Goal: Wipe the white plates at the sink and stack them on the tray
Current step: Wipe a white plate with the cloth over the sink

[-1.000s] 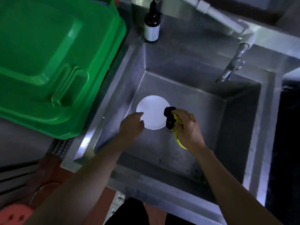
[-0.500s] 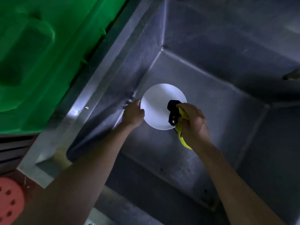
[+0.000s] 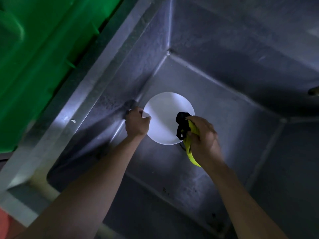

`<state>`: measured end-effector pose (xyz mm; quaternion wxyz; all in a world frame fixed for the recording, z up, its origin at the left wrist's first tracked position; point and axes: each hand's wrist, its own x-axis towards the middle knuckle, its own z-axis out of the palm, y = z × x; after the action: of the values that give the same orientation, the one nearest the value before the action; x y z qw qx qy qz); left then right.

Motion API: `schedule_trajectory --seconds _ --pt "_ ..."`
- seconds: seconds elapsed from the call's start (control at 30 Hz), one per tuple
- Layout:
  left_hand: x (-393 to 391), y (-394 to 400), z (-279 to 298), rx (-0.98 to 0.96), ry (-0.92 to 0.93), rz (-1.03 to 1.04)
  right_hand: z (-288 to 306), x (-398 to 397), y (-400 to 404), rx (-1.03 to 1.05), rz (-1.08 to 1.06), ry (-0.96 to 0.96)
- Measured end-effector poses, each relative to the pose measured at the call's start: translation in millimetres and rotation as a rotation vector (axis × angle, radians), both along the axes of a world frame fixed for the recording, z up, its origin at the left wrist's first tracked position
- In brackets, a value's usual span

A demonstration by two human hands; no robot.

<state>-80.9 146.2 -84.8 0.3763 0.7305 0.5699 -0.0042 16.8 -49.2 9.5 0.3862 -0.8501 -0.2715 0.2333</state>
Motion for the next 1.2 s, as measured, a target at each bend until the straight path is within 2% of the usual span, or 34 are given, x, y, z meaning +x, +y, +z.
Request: schedule_trajectory --seconds 0.2,0.57,0.8,0.9,1.07,1.2 --pt "4.7 -5.3 -1.4 0.037 0.031 0.019 -6.4 -2.2 -5.7 -0.034 0.006 0.022" --pt "4.0 0.8 -1.3 -0.088 0.032 0.090 1.3 -9.4 -8.3 0.100 0.011 -0.028" --pt "-6.5 -8.7 25.7 -0.127 0.026 0.129 17.5 -15.4 -20.1 0.012 -0.014 0.046" --pt "-12.5 -13.8 42.0 -0.213 -0.036 0.216 29.1 -20.7 -26.1 0.028 -0.043 0.060" --pt "-15.9 -26.5 72.1 -0.481 -0.168 0.358 48.0 -29.4 -36.6 0.044 -0.071 0.029" --pt "-15.5 -38.6 97.6 -0.640 -0.249 0.329 63.9 -34.1 -43.6 0.041 -0.056 0.043"
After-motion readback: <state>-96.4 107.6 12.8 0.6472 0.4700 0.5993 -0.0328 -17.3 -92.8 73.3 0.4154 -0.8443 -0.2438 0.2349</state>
